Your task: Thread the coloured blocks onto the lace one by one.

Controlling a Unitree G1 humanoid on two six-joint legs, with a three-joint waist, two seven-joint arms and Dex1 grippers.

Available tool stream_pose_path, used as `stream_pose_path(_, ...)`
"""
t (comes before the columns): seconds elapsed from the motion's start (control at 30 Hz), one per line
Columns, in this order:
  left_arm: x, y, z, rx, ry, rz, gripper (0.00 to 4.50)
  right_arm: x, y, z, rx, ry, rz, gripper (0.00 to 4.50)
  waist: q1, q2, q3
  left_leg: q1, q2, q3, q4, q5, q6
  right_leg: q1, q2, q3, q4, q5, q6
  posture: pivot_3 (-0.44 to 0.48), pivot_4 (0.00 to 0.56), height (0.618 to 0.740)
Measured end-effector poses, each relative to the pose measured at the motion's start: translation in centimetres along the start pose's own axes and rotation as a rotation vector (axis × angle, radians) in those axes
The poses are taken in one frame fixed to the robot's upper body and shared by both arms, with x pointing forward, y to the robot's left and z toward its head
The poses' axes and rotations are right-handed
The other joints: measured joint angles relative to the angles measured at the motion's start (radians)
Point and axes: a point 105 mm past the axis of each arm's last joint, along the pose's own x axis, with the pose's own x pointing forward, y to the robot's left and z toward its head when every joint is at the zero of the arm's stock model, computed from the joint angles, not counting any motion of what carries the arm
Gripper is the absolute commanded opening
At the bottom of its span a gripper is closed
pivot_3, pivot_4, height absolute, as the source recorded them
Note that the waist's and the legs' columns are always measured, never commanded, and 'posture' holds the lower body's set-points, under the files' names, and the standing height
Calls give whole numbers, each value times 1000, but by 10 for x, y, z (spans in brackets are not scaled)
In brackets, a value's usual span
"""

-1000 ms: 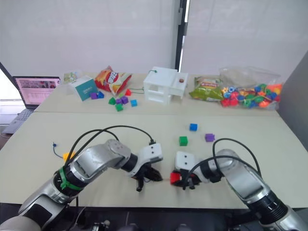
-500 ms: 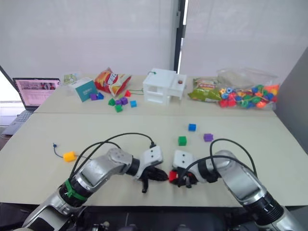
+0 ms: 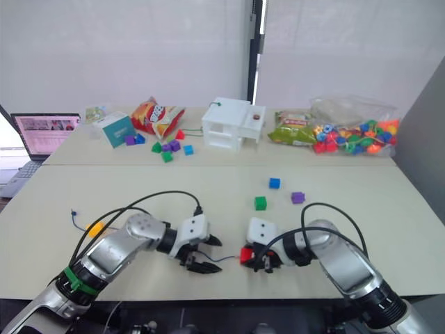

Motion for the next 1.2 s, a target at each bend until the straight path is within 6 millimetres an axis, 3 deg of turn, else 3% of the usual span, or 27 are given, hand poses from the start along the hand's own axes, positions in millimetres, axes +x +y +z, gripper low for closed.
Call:
stream_pose_path(0.07,0,1,-1,12,3,7,3584,0,0,0,0,0,-1,1182,-1,0,0,0,0,0,0,0,0,0,0,0,0,0,0,0,150,740)
stream_pose_path(0.17,3,2,-2,27,-11,30,2816,-1,0,-1,1,2,-2,1182,0,0,0,0,0,0,0,0,0,0,0,0,0,0,0,0,150,740)
stream_pose_path(0.43,12,-1,1,18,-63,39,145,-1,0,0,4,1,-6,1182,0,0,0,0,0,0,0,0,0,0,0,0,0,0,0,0,150,740)
stream_pose_path(0.47,12,-1,1,18,-66,38,38,0,0,0,5,1,-6,1182,0,0,0,0,0,0,0,0,0,0,0,0,0,0,0,0,150,740)
stream_pose_path(0.63,16,-4,3,13,-85,31,38,0,0,0,16,2,-12,1182,0,0,0,0,0,0,0,0,0,0,0,0,0,0,0,0,150,740)
stream_pose_path(0.87,24,2,19,45,-116,51,38,7,-1,5,18,-18,-9,1182,-10,0,0,1,1,1,0,0,0,0,2,1,0,0,0,0,150,740)
stream_pose_path(1.1,24,3,15,23,-85,56,38,12,-4,9,13,-21,-5,1182,-10,-1,0,1,1,1,0,0,0,0,2,1,0,0,0,0,150,740)
stream_pose_path(1.2,22,3,14,3,-75,61,846,12,-5,9,13,-19,-6,1182,-11,-1,0,1,1,1,0,0,0,0,2,1,1,0,0,0,150,740)
